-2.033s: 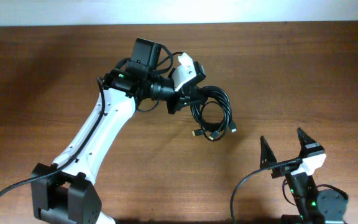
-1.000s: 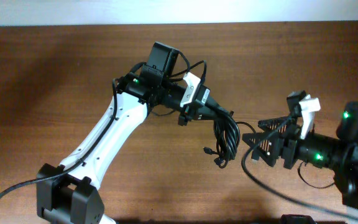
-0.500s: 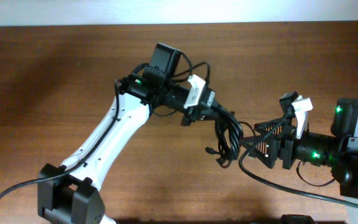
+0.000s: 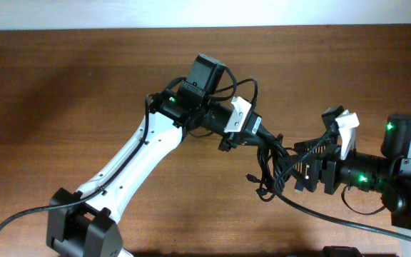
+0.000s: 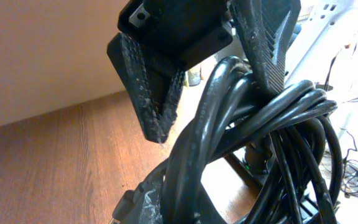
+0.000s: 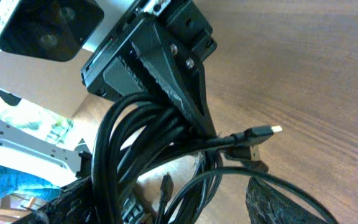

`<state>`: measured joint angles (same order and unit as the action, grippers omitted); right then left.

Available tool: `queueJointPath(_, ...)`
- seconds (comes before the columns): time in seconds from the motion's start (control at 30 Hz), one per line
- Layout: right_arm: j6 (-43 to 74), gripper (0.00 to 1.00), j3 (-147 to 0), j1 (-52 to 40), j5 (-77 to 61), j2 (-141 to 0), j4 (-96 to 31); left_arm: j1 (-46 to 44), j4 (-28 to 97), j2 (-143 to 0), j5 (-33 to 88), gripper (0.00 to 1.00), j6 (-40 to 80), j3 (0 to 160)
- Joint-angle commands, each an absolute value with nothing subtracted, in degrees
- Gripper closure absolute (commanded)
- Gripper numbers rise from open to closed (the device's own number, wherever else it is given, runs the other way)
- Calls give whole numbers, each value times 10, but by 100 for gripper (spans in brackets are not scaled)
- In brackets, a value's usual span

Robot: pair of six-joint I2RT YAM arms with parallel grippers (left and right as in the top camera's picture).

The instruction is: Untangle cables

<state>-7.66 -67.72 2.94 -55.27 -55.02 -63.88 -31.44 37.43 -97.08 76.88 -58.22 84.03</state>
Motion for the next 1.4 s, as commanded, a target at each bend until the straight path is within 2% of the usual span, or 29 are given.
queueJointPath(0.0, -79, 28, -683, 27, -518, -551, -610, -317, 373, -954, 817, 100, -547, 853)
queueJointPath(0.13, -43, 27, -683, 27, -442, -551, -565, -317, 382, -954, 817, 100, -547, 853)
queueJointPath(0.43, -40, 27, -683, 27, -304, -551, -592, -314, 379, -954, 847, 100, -547, 853)
queueJointPath(0.57, -40, 27, -683, 26, -279, -551, -596, -283, 377, -954, 902, 100, -547, 853)
queueJointPath(0.7, -41, 27, -683, 26, -272, -562, -606, -283, 378, -954, 902, 100, -547, 853)
queueJointPath(0.9, -1, 27, -683, 27, -171, -588, -586, -283, 384, -954, 902, 100, -547, 853)
queueJointPath(1.0, -1, 27, -683, 27, -175, -588, -581, -283, 385, -954, 867, 100, -532, 853)
queueJointPath(1.13, -17, 27, -683, 26, -252, -577, -583, -283, 385, -954, 755, 100, -438, 853)
queueJointPath(1.2, -54, 26, -683, 26, -334, -569, -589, -283, 382, -954, 752, 100, -427, 853)
queueJointPath(1.23, -58, 26, -683, 26, -350, -569, -591, -283, 381, -954, 753, 100, -427, 853)
queueJointPath(1.27, -58, 21, -683, 26, -365, -569, -594, -283, 378, -954, 767, 100, -427, 853)
queueJointPath(1.37, -58, 21, -683, 26, -380, -570, -597, -283, 360, -954, 796, 100, -427, 853)
